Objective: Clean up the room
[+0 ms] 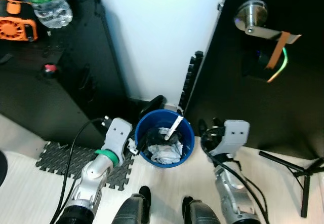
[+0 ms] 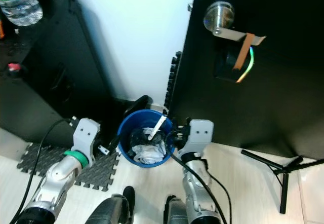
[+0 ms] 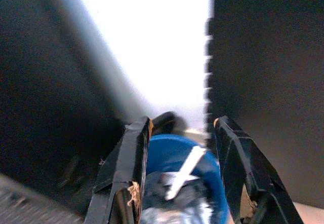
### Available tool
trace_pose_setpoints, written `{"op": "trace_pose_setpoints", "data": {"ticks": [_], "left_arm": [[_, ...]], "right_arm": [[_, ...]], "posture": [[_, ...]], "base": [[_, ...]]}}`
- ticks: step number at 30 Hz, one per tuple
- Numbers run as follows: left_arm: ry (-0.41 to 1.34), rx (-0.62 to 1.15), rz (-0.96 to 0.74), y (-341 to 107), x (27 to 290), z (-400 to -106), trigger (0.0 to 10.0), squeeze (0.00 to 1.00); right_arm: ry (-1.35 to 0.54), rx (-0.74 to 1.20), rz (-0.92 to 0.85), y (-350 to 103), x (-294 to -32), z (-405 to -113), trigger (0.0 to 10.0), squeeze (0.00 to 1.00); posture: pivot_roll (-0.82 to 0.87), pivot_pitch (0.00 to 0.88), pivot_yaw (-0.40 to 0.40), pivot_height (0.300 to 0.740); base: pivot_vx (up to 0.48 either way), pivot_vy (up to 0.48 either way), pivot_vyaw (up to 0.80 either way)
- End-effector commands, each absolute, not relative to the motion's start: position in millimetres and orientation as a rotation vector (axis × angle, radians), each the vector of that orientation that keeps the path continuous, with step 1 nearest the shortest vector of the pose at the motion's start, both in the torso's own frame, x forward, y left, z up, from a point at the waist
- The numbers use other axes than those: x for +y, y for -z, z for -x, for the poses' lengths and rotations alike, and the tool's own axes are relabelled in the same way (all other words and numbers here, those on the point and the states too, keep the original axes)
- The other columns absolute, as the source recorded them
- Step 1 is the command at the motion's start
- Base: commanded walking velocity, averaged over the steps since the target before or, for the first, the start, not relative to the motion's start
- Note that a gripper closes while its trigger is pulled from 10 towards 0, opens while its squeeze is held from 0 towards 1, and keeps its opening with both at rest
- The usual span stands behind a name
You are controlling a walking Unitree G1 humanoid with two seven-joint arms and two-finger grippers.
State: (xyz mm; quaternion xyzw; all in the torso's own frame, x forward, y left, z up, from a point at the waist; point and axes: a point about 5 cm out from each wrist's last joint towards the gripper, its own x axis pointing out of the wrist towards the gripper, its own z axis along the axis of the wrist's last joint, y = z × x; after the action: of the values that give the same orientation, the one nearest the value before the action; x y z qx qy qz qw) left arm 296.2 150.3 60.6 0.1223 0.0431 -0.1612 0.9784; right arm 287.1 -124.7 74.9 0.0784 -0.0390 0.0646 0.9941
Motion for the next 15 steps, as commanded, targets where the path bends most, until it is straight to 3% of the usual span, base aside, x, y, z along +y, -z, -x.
{"op": "trace_pose_setpoints", "data": {"ticks": [1,4,15], "left_arm": [[0.291,0.11,-0.27,-51,156,-291,10.0,0.0],[0.258,0.119,-0.285,-47,161,-290,10.0,0.0],[0.216,0.119,-0.298,-56,158,-291,10.0,0.0]], "right_arm": [[-0.162,-0.03,-0.161,-64,-118,-282,10.0,0.0],[-0.211,-0.015,-0.163,-61,-110,-283,10.0,0.0],[-0.223,-0.032,-0.17,-67,-117,-293,10.0,0.0]], "posture": [[0.02,0.143,0.06,0.74],[0.02,0.12,0.05,0.74],[0.02,0.089,0.025,0.74]], "base": [[0.0,0.0,0.0],[-0.282,0.0,0.0],[-0.385,0.0,0.0]]}}
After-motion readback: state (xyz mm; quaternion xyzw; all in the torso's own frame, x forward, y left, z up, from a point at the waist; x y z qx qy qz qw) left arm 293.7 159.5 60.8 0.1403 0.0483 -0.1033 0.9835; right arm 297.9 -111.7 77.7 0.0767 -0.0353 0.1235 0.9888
